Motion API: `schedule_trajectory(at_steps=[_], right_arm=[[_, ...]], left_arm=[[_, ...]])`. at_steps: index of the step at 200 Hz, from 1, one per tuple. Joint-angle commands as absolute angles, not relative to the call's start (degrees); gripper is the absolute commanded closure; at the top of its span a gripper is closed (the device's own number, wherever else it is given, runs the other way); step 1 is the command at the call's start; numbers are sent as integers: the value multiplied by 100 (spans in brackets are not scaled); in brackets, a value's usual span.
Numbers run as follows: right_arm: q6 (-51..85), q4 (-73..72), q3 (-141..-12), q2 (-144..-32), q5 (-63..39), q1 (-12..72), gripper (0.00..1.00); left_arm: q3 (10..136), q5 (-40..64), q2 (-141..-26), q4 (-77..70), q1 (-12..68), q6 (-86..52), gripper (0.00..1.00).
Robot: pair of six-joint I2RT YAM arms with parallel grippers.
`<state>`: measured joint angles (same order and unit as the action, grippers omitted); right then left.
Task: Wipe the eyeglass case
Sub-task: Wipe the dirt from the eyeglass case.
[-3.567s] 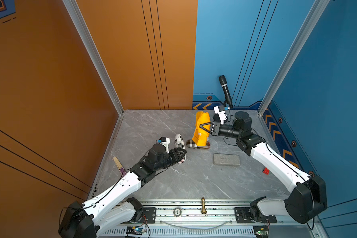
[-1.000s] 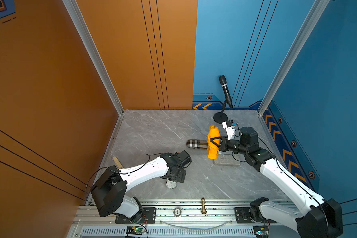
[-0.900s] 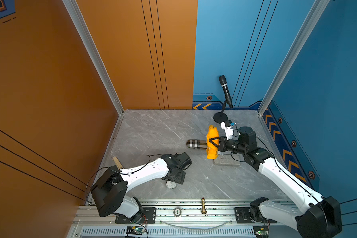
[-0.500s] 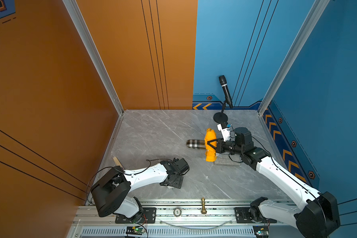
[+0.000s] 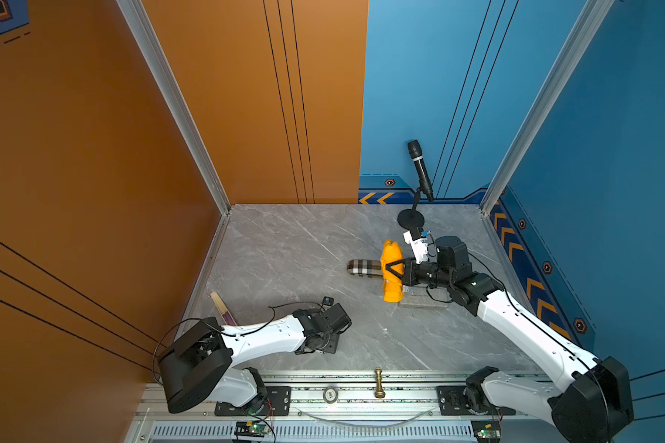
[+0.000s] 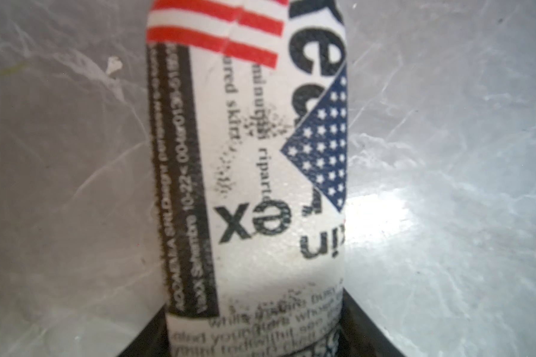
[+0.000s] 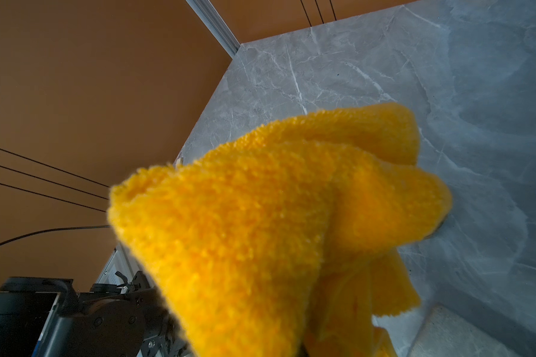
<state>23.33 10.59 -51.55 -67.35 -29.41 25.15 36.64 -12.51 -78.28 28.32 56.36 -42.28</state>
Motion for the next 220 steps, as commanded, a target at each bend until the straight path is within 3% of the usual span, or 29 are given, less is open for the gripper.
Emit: schedule_trajectory(at_steps=[1,57,96,136,156,182,220], right_arm=[[2177,1255,-5414,-6675,-2769,2540,100],[2085,2070,-6077,-6825,-2936,2728,100],[1213,3917,-7386,-7531,-2419,3705,100],[1450,3886,-7293,-8242,-2654,4370,100],[1587,3901,-6975,-8340,-2339,4205,100],[1778,3623,-6632,-8170,-2645,3633,100],[1776,3527,-7040,-8575,-3058,4116,100]], left_arm=[[3525,-1698,-7534,2882,5828,-4306,46],[3516,-1790,-6707,2070,5890,-3368,56],[4002,-1157,-6560,1715,5777,-2400,60],[4610,-1065,-6736,1607,5704,-1736,64],[4573,-1145,-6580,1359,5708,-1677,67],[4308,-1126,-6322,863,5713,-1722,69],[4306,-996,-6448,747,5626,-1535,69]])
